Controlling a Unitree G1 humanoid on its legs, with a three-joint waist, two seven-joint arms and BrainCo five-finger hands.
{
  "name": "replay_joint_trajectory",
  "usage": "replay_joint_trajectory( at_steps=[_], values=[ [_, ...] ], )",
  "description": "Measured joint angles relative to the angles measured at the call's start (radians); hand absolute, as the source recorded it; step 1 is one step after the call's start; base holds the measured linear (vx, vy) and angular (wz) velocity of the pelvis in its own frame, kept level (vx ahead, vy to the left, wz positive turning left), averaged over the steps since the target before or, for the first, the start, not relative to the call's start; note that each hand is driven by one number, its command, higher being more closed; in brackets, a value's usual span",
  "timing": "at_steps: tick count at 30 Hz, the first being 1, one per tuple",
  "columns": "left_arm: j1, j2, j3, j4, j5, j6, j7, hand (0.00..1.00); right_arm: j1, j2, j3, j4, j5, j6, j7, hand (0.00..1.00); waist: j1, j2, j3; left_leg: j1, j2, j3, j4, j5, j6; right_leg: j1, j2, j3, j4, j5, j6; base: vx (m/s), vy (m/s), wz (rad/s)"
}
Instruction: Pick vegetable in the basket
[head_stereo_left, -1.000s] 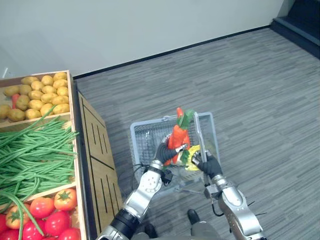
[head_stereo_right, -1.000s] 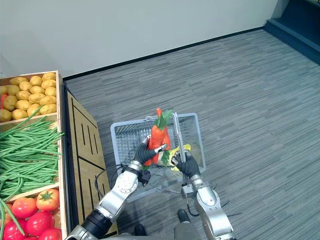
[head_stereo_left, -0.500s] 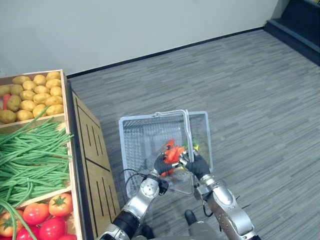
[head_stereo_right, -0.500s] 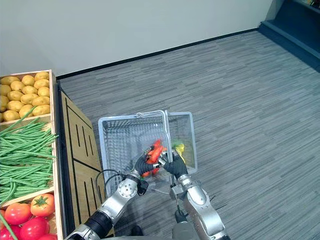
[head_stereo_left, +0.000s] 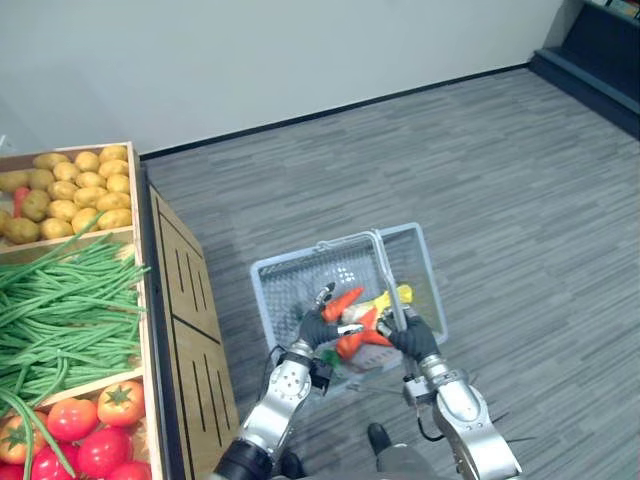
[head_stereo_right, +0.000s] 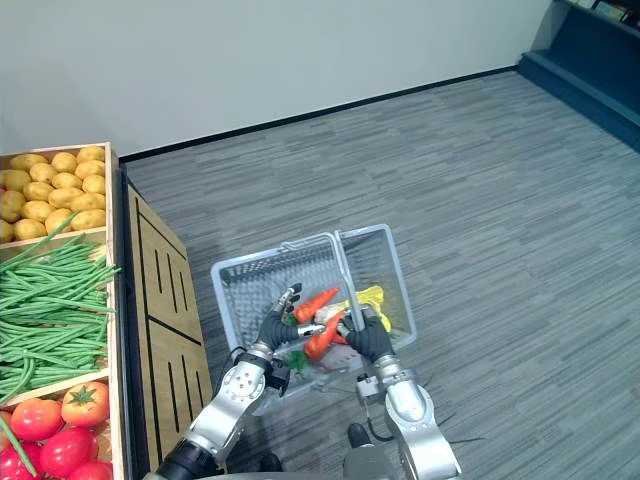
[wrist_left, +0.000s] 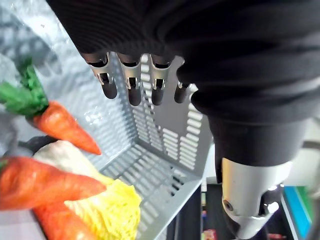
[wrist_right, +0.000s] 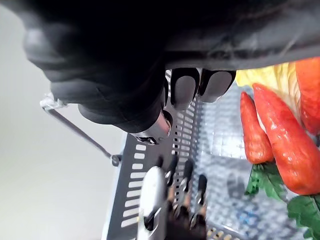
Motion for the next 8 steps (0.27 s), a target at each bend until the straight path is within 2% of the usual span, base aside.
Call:
replay_joint_trajectory(
  at_steps=[3, 5, 8],
  values=[
    [0.079, 0.009, 0.094, -0.001, -0.05, 0.001, -0.002, 0.0, 0.018, 0.001, -0.082, 0.0, 0.0, 0.0, -0.013, 1.0, 0.003, 0.006, -0.006, -0.002, 0.001, -0.013, -0.017, 0.01, -0.005, 0.002, -0.001, -0.027, -0.001, -0.007, -0.005, -0.03, -0.041, 0.23],
    [0.121, 0.009, 0.163, -0.001, -0.046, 0.002, -0.002, 0.0, 0.046, 0.0, -0.125, 0.0, -0.005, 0.0, -0.013, 1.0, 0.024, 0.006, -0.007, -0.003, 0.006, -0.017, -0.017, 0.014, -0.01, 0.005, 0.001, -0.039, 0.001, -0.009, -0.008, -0.01, -0.039, 0.09],
    [0.14, 0.007, 0.237, 0.001, -0.003, 0.004, 0.001, 0.0, 0.087, 0.0, -0.165, 0.0, -0.005, 0.001, -0.013, 1.0, 0.034, 0.009, -0.009, -0.003, 0.006, -0.027, -0.017, 0.014, -0.01, 0.012, -0.001, -0.052, 0.0, -0.009, -0.009, 0.0, -0.021, 0.1]
  ],
)
